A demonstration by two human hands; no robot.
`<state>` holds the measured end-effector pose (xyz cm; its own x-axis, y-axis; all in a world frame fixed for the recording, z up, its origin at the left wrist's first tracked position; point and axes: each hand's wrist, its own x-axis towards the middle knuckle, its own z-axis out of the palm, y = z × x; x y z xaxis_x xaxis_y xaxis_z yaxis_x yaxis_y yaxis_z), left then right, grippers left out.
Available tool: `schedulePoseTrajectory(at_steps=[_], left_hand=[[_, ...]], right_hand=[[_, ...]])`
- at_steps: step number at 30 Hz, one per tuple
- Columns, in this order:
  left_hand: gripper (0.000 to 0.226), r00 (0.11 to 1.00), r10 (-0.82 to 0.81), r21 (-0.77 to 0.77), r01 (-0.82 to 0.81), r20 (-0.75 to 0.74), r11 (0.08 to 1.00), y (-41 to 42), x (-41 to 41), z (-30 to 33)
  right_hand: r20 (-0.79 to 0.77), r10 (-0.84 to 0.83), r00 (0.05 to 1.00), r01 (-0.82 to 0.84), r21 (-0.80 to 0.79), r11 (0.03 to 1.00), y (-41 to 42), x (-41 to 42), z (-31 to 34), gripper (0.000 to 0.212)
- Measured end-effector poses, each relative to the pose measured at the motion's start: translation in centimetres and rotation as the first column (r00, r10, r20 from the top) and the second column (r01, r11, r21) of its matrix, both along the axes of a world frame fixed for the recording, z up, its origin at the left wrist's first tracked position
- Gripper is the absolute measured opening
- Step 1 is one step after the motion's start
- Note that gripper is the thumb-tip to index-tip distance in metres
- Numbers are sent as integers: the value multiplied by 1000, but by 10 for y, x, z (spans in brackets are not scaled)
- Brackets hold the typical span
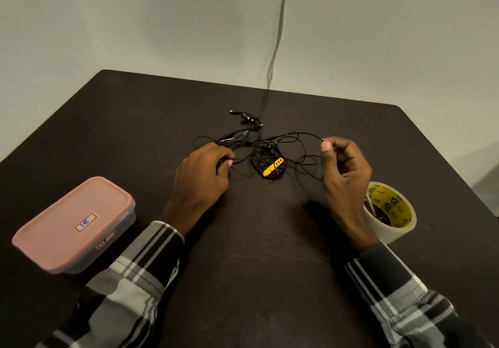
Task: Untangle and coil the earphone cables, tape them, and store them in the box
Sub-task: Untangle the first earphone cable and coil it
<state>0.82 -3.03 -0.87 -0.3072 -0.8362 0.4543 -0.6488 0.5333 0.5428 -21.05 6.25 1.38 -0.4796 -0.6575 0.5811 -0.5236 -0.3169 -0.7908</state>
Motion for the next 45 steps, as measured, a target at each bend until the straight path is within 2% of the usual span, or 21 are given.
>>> schedulePoseTrajectory(at_steps=[3,6,10,13,16,18,21,24,26,28,29,34,36,38,40,42,45], left_hand=[[19,996,13,-29,-16,-83,999,0,1,4],[40,992,7,-32,-11,-124,999,3,2,8],[47,995,-24,-79,16,-102,997,8,-1,7],[43,998,-56,-123,51,-40,991,13,-8,2],[41,998,-52,-152,59,47,987,18,-11,-2],[38,998,-35,-174,43,53,984,19,-11,0],[27,999,-30,-176,26,-21,984,17,-17,18],[44,980,-174,-102,165,-93,981,15,-39,59],[48,960,-256,-25,255,-116,967,12,-56,87],[27,952,-280,29,285,-127,958,5,-67,105],[16,950,-276,37,284,-148,958,1,-68,112],[16,918,-161,69,199,-362,978,-21,-44,130],[19,902,-228,120,289,-367,950,-19,-44,132],[34,861,-360,194,447,-360,874,-9,-56,133],[31,831,-446,170,518,-334,838,0,-71,132],[16,815,-446,122,519,-371,846,3,-77,133],[13,777,-349,154,489,-524,859,-2,-65,135]], right_hand=[[56,33,998,-34,3,999,-12,-3,18,11],[143,78,987,-83,33,996,-23,-17,32,13],[277,-16,961,7,34,999,-34,-39,35,17],[188,-78,979,78,8,997,-39,-48,32,16],[99,-56,993,53,28,998,-38,-46,34,11],[63,-17,998,14,43,999,-37,-43,40,13],[1,113,994,-113,122,986,-35,-34,62,22],[-42,277,960,-263,198,944,-32,-23,92,26],[-75,378,923,-352,237,905,-31,-18,109,19],[-133,441,888,-396,267,879,-30,-21,122,15],[-155,448,881,-395,282,874,-29,-25,127,16],[-208,369,906,-302,294,907,-15,-63,145,19],[-204,400,894,-334,293,896,-11,-63,151,17],[-206,471,858,-400,306,864,-12,-51,155,18],[-221,504,835,-433,302,849,-14,-38,160,20],[-225,489,843,-425,279,861,-15,-33,165,20],[-198,434,879,-376,272,886,-14,-46,168,22]])
